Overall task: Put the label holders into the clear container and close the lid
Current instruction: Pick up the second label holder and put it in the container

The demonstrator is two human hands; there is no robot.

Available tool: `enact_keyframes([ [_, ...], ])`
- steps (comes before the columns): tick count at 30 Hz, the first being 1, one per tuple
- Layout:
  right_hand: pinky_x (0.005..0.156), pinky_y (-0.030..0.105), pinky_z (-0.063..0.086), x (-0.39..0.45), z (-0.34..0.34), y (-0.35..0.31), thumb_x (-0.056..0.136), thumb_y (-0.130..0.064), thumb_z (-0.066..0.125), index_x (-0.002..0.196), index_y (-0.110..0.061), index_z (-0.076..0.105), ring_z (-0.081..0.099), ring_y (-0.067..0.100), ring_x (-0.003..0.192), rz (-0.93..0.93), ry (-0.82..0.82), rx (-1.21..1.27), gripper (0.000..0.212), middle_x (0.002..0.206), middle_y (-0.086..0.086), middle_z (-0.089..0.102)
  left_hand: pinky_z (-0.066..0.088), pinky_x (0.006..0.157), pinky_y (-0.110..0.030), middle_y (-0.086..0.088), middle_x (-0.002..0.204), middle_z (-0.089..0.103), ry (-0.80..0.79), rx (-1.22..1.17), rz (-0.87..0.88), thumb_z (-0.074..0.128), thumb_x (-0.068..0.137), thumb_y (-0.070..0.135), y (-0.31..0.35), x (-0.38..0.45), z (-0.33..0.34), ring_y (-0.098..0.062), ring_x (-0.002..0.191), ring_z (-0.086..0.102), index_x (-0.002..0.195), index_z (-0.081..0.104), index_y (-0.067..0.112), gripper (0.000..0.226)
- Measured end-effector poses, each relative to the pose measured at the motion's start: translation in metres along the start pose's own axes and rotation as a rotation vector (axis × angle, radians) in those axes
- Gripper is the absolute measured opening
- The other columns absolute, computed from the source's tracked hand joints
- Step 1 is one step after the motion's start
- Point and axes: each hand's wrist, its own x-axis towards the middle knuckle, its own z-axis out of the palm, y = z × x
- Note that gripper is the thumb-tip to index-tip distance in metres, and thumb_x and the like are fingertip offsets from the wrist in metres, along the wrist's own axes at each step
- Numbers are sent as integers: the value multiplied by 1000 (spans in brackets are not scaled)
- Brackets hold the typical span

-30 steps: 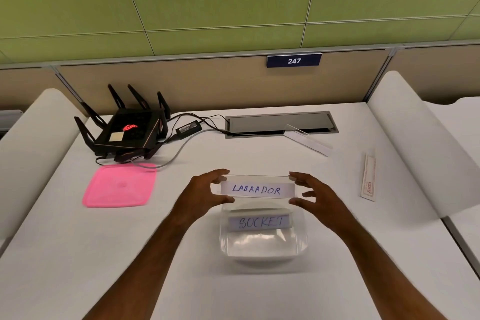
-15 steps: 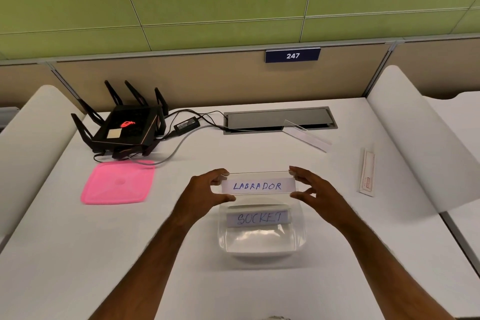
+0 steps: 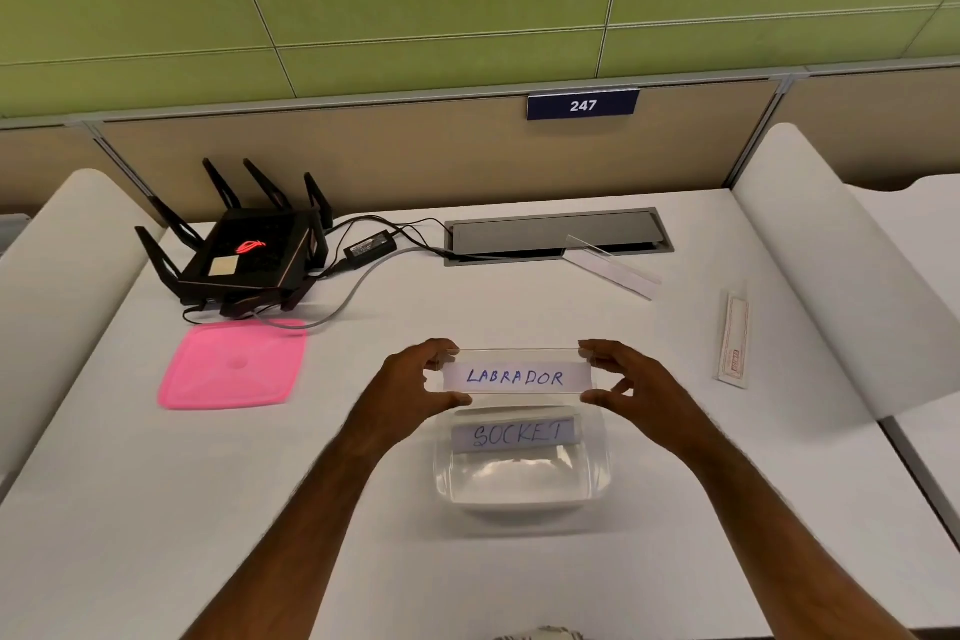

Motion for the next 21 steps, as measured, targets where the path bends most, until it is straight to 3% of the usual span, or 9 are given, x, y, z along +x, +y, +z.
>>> enact_keyframes([
  [3, 76, 28, 58, -3, 0, 1, 81, -34, 85, 133, -37, 55, 57, -7, 124, 22, -15, -32, 60, 134, -27, 61, 51, 82, -17, 26, 118, 60, -23, 44, 23, 91, 67, 44, -1, -4, 5, 3, 108, 57, 120, 54, 41, 65],
  [9, 79, 10, 48, -12, 3, 5, 79, -32, 88, 137, -41, 53, 56, -5, 122, 42, -101, -93, 68, 129, -25, 61, 49, 84, -21, 29, 115, 58, -72, 141, 33, 87, 70, 47, -6, -15, 14, 4, 110, 54, 113, 47, 44, 59],
  [11, 83, 12, 46, -15, 6, 7, 78, -33, 88, 138, -39, 53, 55, -4, 119, 36, -146, -136, 69, 128, -23, 59, 52, 86, -25, 26, 115, 59, -98, 176, 19, 87, 69, 46, -7, -18, 17, 1, 109, 54, 111, 44, 44, 60],
  [15, 97, 25, 42, -18, 14, 8, 78, -40, 86, 135, -29, 57, 56, 1, 112, -30, -202, -332, 65, 130, -18, 57, 53, 85, -36, 10, 109, 60, -154, 316, -3, 84, 68, 51, -8, -23, 24, -18, 100, 54, 108, 40, 41, 60],
  [21, 95, 30, 29, -24, 27, 11, 77, -45, 79, 127, -33, 53, 54, 10, 113, -85, -212, -510, 58, 122, -18, 56, 28, 88, -25, 8, 111, 64, -174, 543, 112, 82, 74, 52, -9, -27, 33, -22, 105, 48, 131, 53, 35, 67],
])
